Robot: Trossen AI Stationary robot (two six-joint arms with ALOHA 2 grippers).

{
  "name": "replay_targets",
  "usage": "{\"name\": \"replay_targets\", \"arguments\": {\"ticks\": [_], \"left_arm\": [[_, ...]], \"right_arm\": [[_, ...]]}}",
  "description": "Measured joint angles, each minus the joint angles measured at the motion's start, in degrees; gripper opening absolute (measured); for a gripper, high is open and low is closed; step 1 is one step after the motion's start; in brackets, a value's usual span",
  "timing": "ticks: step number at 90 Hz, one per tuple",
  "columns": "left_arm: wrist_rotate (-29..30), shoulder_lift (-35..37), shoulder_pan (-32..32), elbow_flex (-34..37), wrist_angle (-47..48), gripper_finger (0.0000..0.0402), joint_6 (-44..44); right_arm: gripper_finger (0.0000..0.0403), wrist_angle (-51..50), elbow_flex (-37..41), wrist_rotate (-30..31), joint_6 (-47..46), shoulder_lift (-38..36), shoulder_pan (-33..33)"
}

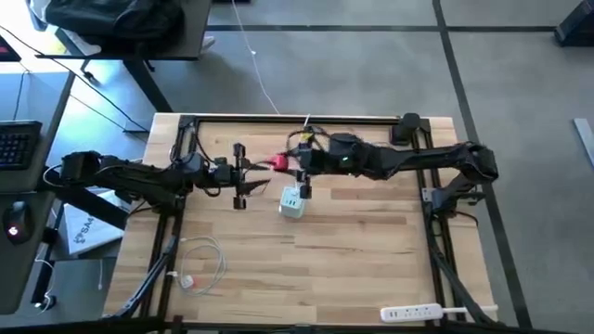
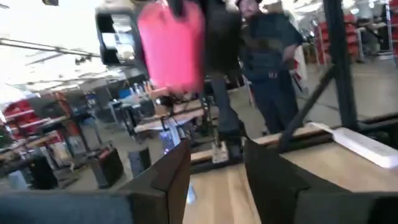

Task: Insert USB
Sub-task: Insert the pink charger adapter into the top white outlet extension

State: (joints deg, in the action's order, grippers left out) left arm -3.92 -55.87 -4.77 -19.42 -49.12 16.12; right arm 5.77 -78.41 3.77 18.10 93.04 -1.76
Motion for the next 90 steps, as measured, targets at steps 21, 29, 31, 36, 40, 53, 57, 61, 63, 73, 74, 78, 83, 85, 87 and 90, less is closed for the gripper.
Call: {"name": "replay_targets", "arguments": {"ticks": [21, 29, 31, 36, 40, 53, 57, 61, 63, 73, 74, 78, 83, 85, 87, 90], "left_arm": [[0.4, 4.1, 0.1, -0.1, 4.9, 0.0141, 0.3], [0.3, 3.2, 0.1, -0.1, 4.3, 0.0141, -0.4], [0.4, 3.0, 0.1, -0.1, 4.1, 0.0142, -0.5], [0.4, 2.6, 0.1, -0.1, 3.6, 0.0143, -0.9], [0.3, 2.0, 0.1, -0.2, 2.2, 0.0143, -1.4], [0.3, 0.1, 0.1, -0.2, -0.3, 0.0143, -4.3], [0.3, -0.3, 0.1, -0.2, -1.3, 0.0143, -4.9], [0.4, -0.6, 0.0, -0.2, -1.5, 0.0143, -5.3], [0.6, -0.8, -0.1, -0.2, -1.4, 0.0143, -5.4], [4.8, -1.5, -0.4, -0.2, -1.2, 0.0143, -5.9], [5.4, -1.5, -0.4, -0.2, -1.2, 0.0143, -6.1], [8.1, -1.8, -0.6, -0.2, -1.2, 0.0143, -6.8], [12.2, -1.9, -0.8, -0.2, -0.2, 0.0143, -7.9], [13.8, -1.9, -0.9, -0.2, 0.5, 0.0143, -8.6], [15.3, -1.9, -1.0, -0.2, 1.2, 0.0143, -9.3], [17.4, -1.9, -1.2, -0.2, 2.4, 0.0143, -10.2]], "right_arm": [[0.0114, -3.0, 0.2, -0.5, 0.2, -1.9, 0.0], [0.0114, -5.2, 0.2, -2.7, 0.4, -1.6, 0.0], [0.0114, -5.8, 0.3, -3.1, 0.4, -1.5, 0.0], [0.0114, -6.7, 0.4, -4.4, 0.5, -1.2, 0.0], [0.0114, -7.0, 0.4, -4.5, 1.2, -1.2, 0.0], [0.0114, -12.1, 0.4, -2.3, 4.9, -1.2, 0.0], [0.0114, -13.6, 0.4, -1.2, 5.5, -1.2, -0.1], [0.0114, -14.3, 0.4, -0.3, 6.2, -1.2, -0.1], [0.0114, -14.7, 0.4, -0.1, 6.3, -1.2, -0.1], [0.0114, -17.1, 0.4, 0.2, 6.3, -1.2, -0.1], [0.0114, -17.3, 0.4, 0.2, 6.3, -1.2, -0.1], [0.0114, -18.1, 0.4, 0.2, 6.3, -1.2, 0.1], [0.0114, -19.3, 0.4, 0.2, 6.4, -1.2, 0.4], [0.0114, -19.9, 0.4, 0.2, 6.4, -1.2, 0.6], [0.0114, -20.6, 0.4, 0.1, 6.4, -1.2, 0.8], [0.0114, -21.6, 0.4, -0.3, 6.2, -1.2, 1.0]]}}
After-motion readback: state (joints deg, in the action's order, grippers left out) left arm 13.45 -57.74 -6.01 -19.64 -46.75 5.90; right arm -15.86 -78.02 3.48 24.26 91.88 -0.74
